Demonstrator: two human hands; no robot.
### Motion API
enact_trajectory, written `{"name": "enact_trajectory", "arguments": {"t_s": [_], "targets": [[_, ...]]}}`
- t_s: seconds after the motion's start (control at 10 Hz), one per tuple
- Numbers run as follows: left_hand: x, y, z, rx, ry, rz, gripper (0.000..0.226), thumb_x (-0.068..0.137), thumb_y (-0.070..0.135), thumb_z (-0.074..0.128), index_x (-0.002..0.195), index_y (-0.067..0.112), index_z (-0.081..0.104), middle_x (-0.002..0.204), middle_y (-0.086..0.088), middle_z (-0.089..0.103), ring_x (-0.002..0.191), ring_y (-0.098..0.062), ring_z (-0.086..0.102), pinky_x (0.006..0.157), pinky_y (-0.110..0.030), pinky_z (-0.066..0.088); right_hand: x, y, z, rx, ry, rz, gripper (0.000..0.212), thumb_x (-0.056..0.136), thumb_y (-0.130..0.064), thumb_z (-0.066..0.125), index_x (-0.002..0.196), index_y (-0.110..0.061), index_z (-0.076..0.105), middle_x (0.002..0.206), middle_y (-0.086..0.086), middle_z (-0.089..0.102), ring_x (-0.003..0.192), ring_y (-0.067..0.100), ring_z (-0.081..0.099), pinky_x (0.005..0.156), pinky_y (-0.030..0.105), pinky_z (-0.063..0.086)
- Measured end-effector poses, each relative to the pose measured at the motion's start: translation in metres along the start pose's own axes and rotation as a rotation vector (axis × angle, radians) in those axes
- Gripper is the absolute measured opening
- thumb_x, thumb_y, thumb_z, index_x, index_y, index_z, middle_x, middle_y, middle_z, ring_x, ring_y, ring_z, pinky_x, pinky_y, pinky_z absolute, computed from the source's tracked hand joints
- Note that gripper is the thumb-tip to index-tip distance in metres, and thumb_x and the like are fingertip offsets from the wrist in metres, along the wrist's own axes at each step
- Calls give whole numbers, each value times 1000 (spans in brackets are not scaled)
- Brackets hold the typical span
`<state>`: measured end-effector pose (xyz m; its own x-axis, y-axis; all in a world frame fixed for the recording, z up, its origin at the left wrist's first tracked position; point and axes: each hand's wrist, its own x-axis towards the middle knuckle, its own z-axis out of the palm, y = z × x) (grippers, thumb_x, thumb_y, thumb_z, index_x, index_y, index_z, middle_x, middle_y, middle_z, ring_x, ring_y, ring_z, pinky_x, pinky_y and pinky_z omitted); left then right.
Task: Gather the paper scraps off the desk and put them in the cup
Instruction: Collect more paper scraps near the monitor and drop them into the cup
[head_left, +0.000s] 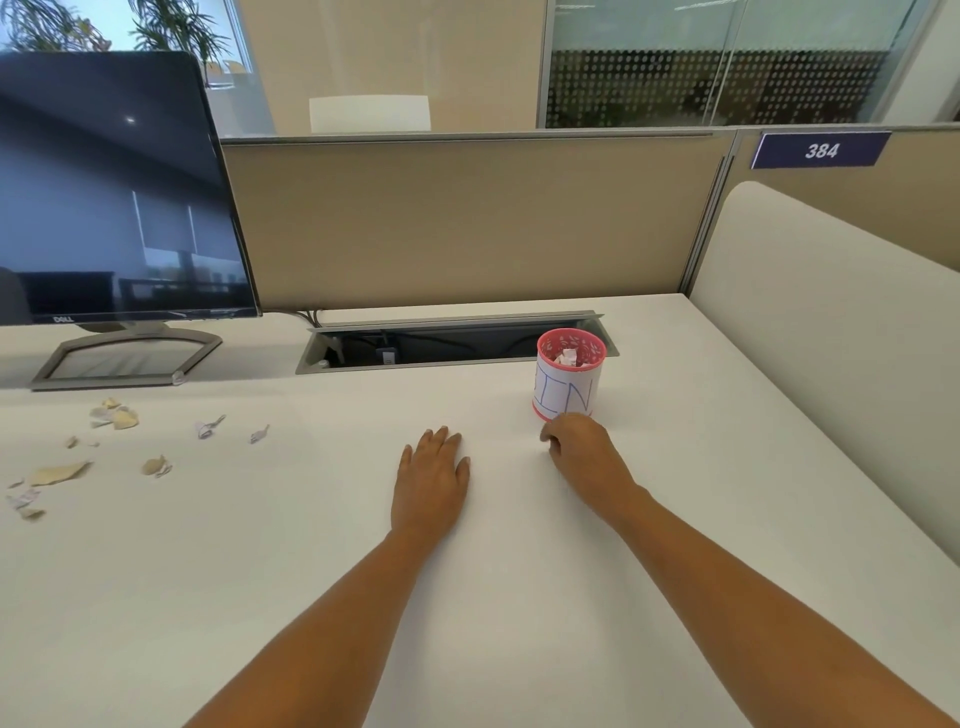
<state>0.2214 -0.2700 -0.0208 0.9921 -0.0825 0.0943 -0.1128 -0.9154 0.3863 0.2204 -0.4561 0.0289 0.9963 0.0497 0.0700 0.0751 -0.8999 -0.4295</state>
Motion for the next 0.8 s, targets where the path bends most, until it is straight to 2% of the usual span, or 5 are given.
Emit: {"name": "enact_trajectory", "arguments": {"t_s": [0.2,0.3,0.5,0.7,0.8], "targets": [[-1,-1,0,-9,2,10,45,99,30,30,143,19,31,155,2,23,145,-14,15,120,-34,7,27,-29,-43,62,248,-99,27,92,-1,44,110,-1,65,115,15,65,108,26,58,97,24,38],[-4,-3,0,-11,1,16,46,99,30,30,144,19,30,155,2,23,145,-14,14,120,-33,6,46,-26,-61,78,333,10,32,92,0,40,111,-3,65,116,15,64,108,27,58,93,27,41],[-14,-7,-2,-16,-8,28,46,100,30,28,144,20,29,156,3,22,145,-12,13,119,-31,5,55,-29,-65,178,327,189,31,94,-7,47,122,-8,59,127,16,58,117,31,54,93,34,47],[-32,-14,-10,-33,-37,50,46,100,30,27,145,21,28,156,5,19,146,-9,11,119,-29,4,43,-49,-57,206,342,73,27,90,3,44,106,-1,67,106,20,67,100,35,61,90,40,48],[-46,-23,-15,-37,-39,54,45,100,30,28,144,22,29,156,6,20,145,-8,12,119,-29,4,36,-67,-48,186,376,52,26,93,-1,47,110,-4,67,112,14,68,101,28,63,93,28,47]]}}
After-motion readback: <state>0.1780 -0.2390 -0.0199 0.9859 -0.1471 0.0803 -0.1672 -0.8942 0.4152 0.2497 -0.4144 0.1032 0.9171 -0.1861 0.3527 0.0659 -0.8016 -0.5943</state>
